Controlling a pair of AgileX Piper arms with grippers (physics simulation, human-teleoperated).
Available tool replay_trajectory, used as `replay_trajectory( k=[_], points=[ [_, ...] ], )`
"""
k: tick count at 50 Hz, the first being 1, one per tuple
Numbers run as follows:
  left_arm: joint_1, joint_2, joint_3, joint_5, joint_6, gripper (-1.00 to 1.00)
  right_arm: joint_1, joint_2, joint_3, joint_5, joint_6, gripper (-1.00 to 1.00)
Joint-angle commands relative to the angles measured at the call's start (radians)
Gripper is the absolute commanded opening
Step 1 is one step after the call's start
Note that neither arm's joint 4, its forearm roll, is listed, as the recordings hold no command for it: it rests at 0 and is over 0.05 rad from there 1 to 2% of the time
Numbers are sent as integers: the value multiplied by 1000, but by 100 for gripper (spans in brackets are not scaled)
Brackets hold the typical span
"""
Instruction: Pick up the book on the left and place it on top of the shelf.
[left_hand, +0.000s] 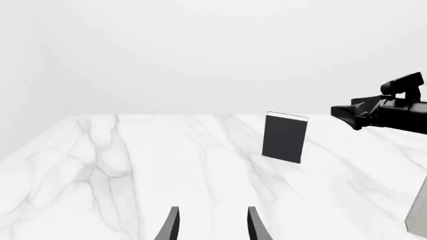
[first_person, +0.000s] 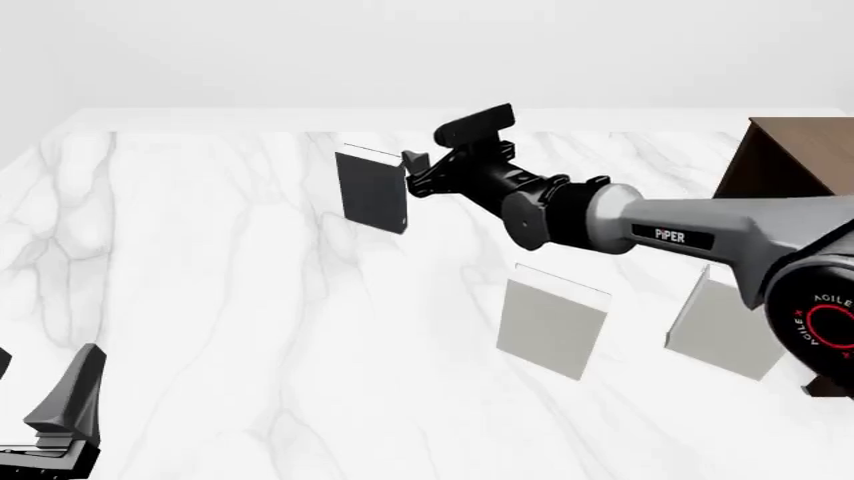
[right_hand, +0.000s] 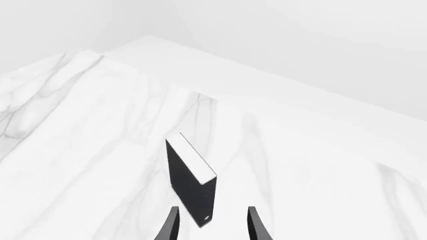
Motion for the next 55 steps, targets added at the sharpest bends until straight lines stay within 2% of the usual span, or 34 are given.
replay_trajectory(
  k=[1,26,55],
  points=[
    [0,0,0,0,0,100,9,34,-27,-5,-1,100],
    [0,0,0,0,0,100,32,102,-93,-8,8,100],
    [0,0,0,0,0,100,15,192,-177,5,17,100]
  ],
)
